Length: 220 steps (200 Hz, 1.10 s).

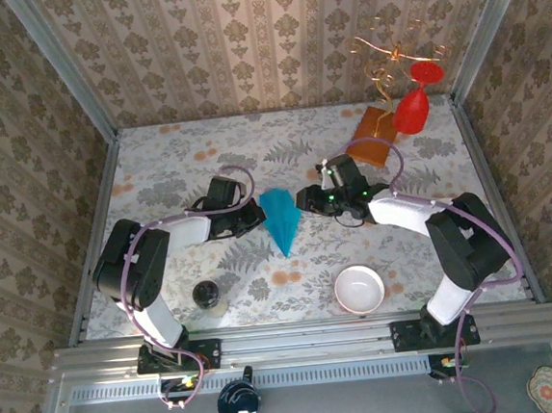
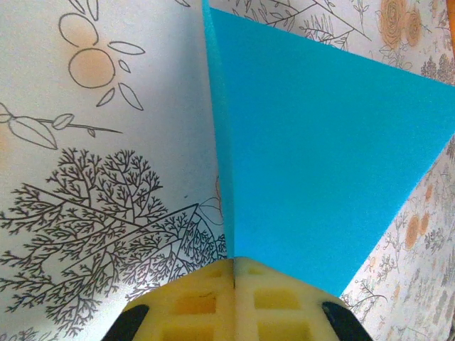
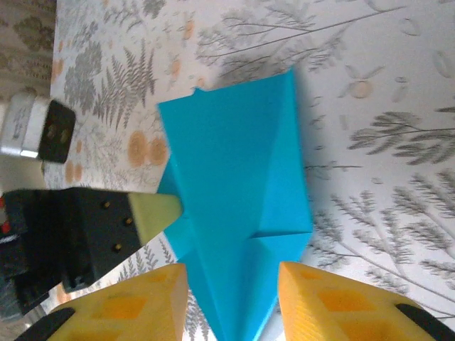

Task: Fold a paper plane with a square sheet of paper (pick it up from the middle)
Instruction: Move the paper plane to the top-center of the table.

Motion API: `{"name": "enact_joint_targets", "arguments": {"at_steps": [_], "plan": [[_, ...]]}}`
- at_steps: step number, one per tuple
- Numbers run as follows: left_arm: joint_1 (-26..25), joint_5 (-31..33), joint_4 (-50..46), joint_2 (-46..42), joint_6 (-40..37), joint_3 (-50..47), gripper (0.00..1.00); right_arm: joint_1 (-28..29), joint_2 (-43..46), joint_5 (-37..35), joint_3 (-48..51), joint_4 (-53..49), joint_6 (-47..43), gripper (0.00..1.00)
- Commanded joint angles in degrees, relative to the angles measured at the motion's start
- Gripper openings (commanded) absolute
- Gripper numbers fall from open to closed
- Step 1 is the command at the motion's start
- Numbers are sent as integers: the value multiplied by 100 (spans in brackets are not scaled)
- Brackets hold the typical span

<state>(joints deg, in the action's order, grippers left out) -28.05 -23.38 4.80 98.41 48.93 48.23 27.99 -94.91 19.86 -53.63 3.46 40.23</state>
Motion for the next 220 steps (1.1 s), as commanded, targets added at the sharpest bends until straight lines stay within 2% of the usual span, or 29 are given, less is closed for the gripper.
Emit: {"name": "enact_joint_targets", "arguments": {"at_steps": [1, 21, 70, 139, 220], "plan": [[-12, -110, 48, -57, 34, 81, 0, 414, -64, -664, -157, -933, -284, 45], [-12, -127, 48, -80, 47, 80, 0, 697, -221, -781, -253, -1007, -155, 49], [-12, -202, -14, -190, 111, 108, 0, 1053, -730, -762, -588, -1052, 99, 48], [-19, -270, -177, -261, 94, 191, 0, 1197, -1078, -676, -976, -1089, -172, 50], [-42, -329, -304, -217, 46, 271, 0, 1261, -1341, -1025, -1326, -1524, -428, 52]]}}
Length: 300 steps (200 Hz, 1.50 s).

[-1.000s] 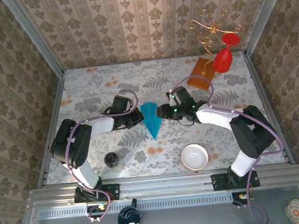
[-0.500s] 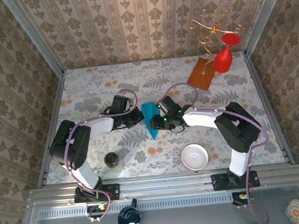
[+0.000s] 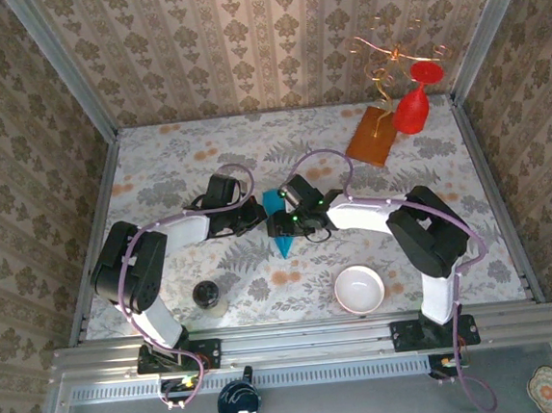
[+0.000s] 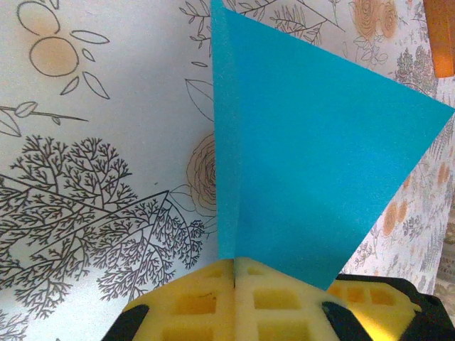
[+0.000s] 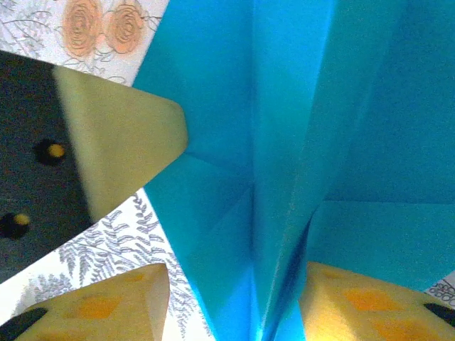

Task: Fold a paper plane with a square sheet of paper (pick it up from the middle)
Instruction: Move the paper plane to the top-center of the table.

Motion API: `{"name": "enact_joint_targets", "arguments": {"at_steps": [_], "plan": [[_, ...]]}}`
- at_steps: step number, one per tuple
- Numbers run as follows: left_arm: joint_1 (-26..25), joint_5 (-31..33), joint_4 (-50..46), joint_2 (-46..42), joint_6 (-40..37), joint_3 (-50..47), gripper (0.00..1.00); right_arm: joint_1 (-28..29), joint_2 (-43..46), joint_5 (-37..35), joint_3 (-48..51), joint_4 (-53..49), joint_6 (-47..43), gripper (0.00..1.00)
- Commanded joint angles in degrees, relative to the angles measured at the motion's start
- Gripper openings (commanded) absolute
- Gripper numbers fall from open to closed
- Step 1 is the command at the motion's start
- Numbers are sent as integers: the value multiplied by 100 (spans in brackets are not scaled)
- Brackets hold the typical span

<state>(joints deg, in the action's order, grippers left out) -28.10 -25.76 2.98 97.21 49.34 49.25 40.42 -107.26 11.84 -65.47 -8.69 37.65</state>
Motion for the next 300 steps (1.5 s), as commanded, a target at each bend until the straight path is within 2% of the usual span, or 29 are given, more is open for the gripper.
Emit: {"name": "enact_joint_targets", "arguments": {"at_steps": [1, 48, 98, 155, 158, 187, 212, 233, 261, 300], "plan": [[-38, -94, -127, -97, 0, 174, 0, 18, -108, -229, -146, -313, -170, 52], [-40, -105, -148, -96, -11, 190, 2, 18, -151, -424, -238, -519, -179, 41], [-38, -61, -199, -114, -29, 190, 10, 27, -290, -472, -369, -691, -148, 32], [165, 405, -849, -527, -404, 104, 34, 14, -328, -765, -551, -1021, -177, 17], [327, 424, -888, -556, -426, 90, 35, 14, -326, -796, -566, -1047, -184, 16], [710, 603, -1185, -930, -628, -126, 43, -6, -279, -1127, -718, -1347, -322, 11], [1051, 911, -1573, -1292, -882, -345, 51, -104, -177, -1446, -849, -1545, -508, 10], [1255, 1313, -1950, -1625, -1160, -511, 61, -287, -213, -1577, -1084, -1665, -666, 10], [1393, 1831, -2288, -2073, -1420, -735, 77, -572, -610, -1612, -1636, -1875, -902, 11], [1444, 2131, -2403, -2543, -1583, -985, 89, -929, -1280, -1640, -2535, -2412, -1246, 13]]}}
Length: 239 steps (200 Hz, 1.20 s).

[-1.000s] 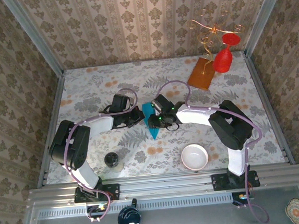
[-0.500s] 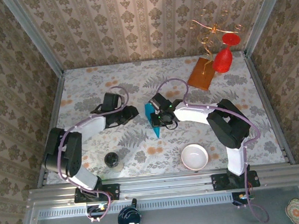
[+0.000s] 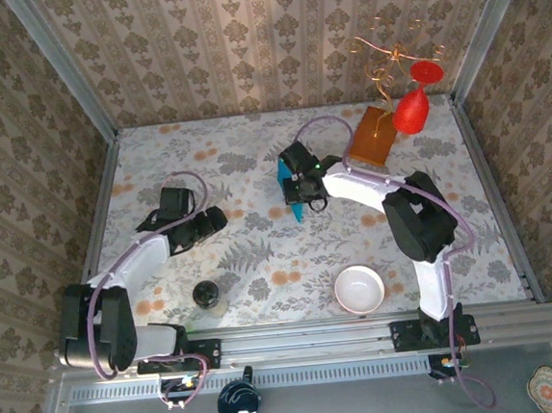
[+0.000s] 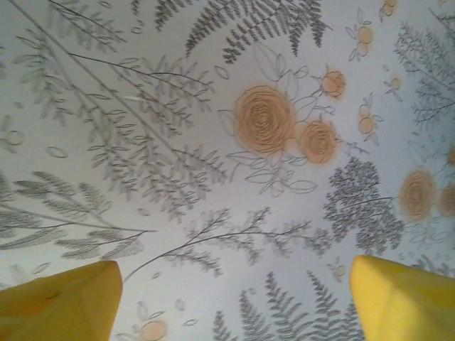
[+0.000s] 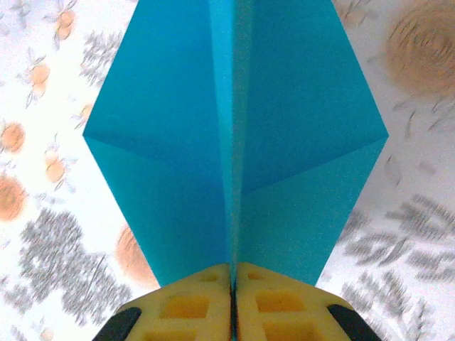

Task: Fold a paper plane with a square sheet of paper (pick it up from the middle)
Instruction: Move the paper plane to the top-center of the table.

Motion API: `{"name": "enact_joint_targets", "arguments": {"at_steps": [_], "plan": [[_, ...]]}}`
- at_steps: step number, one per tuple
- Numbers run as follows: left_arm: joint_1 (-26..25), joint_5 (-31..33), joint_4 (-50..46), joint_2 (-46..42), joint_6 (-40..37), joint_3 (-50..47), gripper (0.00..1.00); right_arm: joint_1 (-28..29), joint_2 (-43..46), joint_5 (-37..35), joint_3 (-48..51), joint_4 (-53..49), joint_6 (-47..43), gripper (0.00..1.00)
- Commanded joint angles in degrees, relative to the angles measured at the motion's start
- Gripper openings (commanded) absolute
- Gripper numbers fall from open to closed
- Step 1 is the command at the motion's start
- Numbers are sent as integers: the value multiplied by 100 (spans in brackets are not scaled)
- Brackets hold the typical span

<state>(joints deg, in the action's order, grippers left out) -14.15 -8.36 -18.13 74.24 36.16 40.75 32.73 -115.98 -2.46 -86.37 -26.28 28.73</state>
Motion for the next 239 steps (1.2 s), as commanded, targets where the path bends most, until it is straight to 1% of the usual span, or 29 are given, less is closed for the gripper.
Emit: {"name": "enact_joint_targets", "arguments": {"at_steps": [1, 48, 85, 119, 174, 239], "plan": [[51, 394, -294, -249, -262, -141, 89, -169, -421, -215, -466, -660, -366, 13], [70, 395, -330, -269, -335, -156, 94, -355, -1041, -352, -1259, -1202, -560, 16], [66, 401, -325, -268, -347, -138, 100, -381, -1215, -334, -1409, -1335, -572, 23], [71, 379, -309, -252, -347, -120, 100, -399, -1299, -334, -1409, -1364, -518, 32], [71, 370, -356, -234, -364, -33, 100, -408, -1513, -437, -1514, -1439, -498, 39], [71, 327, -386, -98, -373, 64, 100, -408, -1677, -825, -1498, -1412, -514, 49]]}}
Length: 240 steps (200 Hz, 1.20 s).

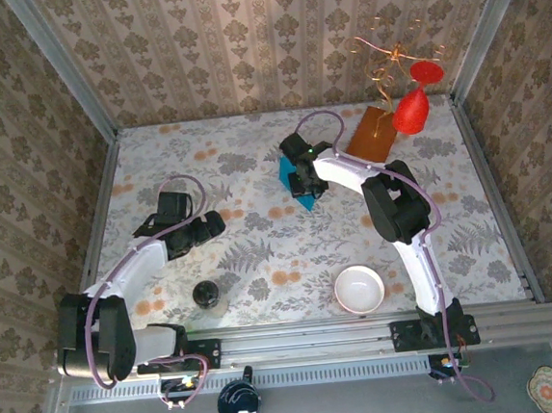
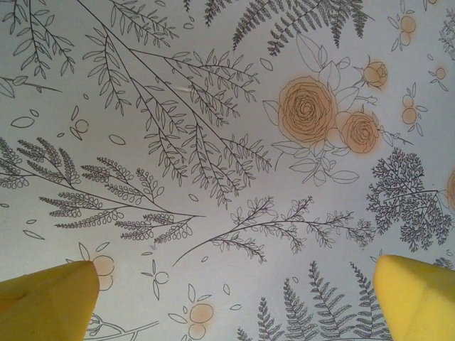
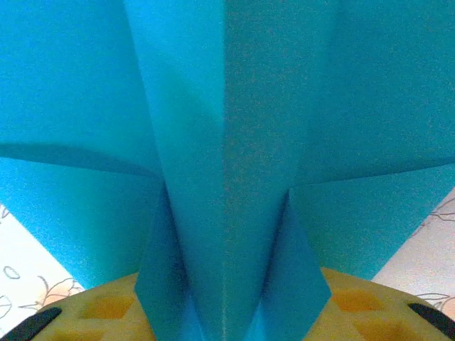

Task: Fold a paper plane with a square sheet of paper (pick it up from the middle)
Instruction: Move the paper plane to the top-center of the table.

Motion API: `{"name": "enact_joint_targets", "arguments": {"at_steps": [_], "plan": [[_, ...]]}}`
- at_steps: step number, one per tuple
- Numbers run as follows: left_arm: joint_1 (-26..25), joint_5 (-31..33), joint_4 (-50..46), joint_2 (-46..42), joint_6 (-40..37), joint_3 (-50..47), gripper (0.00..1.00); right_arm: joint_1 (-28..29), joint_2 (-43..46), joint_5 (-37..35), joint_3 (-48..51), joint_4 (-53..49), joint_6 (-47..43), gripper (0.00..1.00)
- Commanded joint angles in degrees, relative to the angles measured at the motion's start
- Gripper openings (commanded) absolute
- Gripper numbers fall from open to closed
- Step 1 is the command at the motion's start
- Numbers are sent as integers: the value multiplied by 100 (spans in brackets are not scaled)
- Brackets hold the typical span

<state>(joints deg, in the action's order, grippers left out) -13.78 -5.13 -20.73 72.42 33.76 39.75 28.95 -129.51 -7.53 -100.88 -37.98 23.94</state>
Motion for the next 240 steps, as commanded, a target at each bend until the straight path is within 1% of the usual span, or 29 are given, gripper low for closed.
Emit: {"name": "enact_joint_targets", "arguments": {"at_steps": [1, 34, 74, 128, 165, 190, 215, 240], "plan": [[38, 3, -125, 81, -133, 165, 100, -25, -327, -314, -46, -239, -37, 49], [33, -24, -142, 140, -132, 196, 100, -64, -347, -262, -11, -101, 152, 52], [33, -50, -135, 149, -132, 218, 100, -144, -444, -200, -92, -17, 472, 51], [32, -85, -175, 127, -133, 286, 100, -144, -438, -263, -202, 1, 521, 51], [33, -65, -243, -23, -155, 457, 100, -153, 33, -266, -242, 1, 445, 52], [32, 112, -284, -203, -176, 606, 100, -162, 414, -293, -214, -7, 453, 52], [101, 487, -308, -401, -211, 715, 100, -162, 874, -267, -5, 119, 449, 59], [271, 823, -274, -680, -259, 737, 100, -162, 1455, -291, 367, 288, 514, 64]]}}
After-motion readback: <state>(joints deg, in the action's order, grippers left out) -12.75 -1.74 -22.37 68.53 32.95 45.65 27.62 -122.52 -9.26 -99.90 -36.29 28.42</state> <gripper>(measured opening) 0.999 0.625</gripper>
